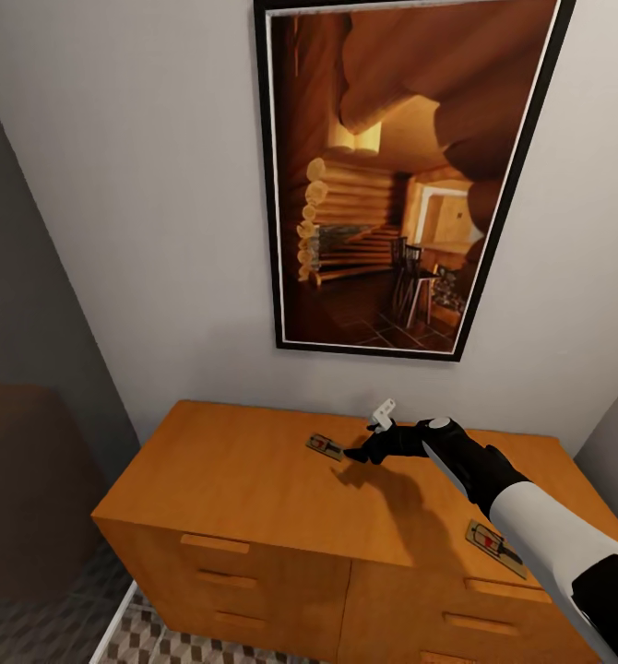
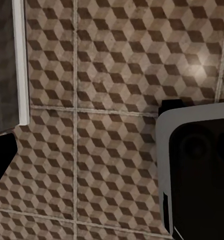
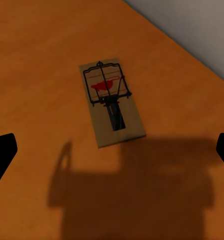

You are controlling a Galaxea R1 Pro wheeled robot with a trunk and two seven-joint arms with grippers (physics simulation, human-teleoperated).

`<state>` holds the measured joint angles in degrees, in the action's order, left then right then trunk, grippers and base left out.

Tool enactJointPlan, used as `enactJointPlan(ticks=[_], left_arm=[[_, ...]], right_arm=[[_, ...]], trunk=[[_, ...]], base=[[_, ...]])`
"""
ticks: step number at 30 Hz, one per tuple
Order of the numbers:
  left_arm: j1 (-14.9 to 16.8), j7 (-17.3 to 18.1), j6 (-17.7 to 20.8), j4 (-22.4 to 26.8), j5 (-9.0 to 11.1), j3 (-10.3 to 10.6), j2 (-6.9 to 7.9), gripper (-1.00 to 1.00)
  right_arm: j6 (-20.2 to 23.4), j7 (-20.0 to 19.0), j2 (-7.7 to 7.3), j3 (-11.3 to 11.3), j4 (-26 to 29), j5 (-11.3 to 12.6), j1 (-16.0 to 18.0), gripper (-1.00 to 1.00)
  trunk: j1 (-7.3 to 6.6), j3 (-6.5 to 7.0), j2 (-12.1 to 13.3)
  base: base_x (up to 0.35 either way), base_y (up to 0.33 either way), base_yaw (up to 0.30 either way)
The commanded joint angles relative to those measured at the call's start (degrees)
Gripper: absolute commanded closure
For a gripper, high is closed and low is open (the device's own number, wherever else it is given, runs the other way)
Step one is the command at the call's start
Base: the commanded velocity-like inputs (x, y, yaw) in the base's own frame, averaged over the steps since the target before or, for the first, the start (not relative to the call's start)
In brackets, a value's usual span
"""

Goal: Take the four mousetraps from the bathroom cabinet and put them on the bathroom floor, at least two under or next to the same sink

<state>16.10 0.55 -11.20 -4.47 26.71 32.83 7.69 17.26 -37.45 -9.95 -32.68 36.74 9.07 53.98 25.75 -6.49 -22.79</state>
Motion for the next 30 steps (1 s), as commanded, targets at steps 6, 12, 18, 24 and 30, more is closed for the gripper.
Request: enactJointPlan(ticks=[6, 12, 18, 24, 30], left_arm=[[0.1, 0.1, -0.3, -0.2, 0.4, 0.5, -0.22, -1.0], [0.1, 0.1, -0.3, -0.2, 0.4, 0.5, -0.51, -1.0], [0.1, 0.1, -0.3, -0.2, 0.4, 0.5, -0.5, -1.0], [0.1, 0.1, -0.3, -0.2, 0.4, 0.5, -0.55, -1.0], [0.1, 0.0, -0.3, -0.2, 0.4, 0.5, -0.57, -1.0]], right_arm=[[0.5, 0.1, -0.07, -0.3, 0.1, 0.6, 0.1, -1.0], [0.5, 0.1, -0.07, -0.3, 0.1, 0.6, 0.1, -1.0], [0.4, 0.2, -0.07, -0.3, 0.0, 0.6, 0.1, -1.0], [0.4, 0.2, -0.07, -0.3, -0.6, 0.6, 0.1, -1.0], [0.4, 0.2, -0.07, -0.3, -0.8, 0.6, 0.1, -1.0]], trunk=[[0.04, -0.13, -0.1], [0.04, -0.13, -0.1], [0.04, -0.13, -0.1], [0.04, -0.13, -0.1], [0.04, -0.13, -0.1]], base=[[0.0, 0.0, 0.0], [0.0, 0.078, 0.0], [0.0, 0.04, 0.0], [0.0, 0.004, 0.0], [0.0, 0.0, 0.0]])
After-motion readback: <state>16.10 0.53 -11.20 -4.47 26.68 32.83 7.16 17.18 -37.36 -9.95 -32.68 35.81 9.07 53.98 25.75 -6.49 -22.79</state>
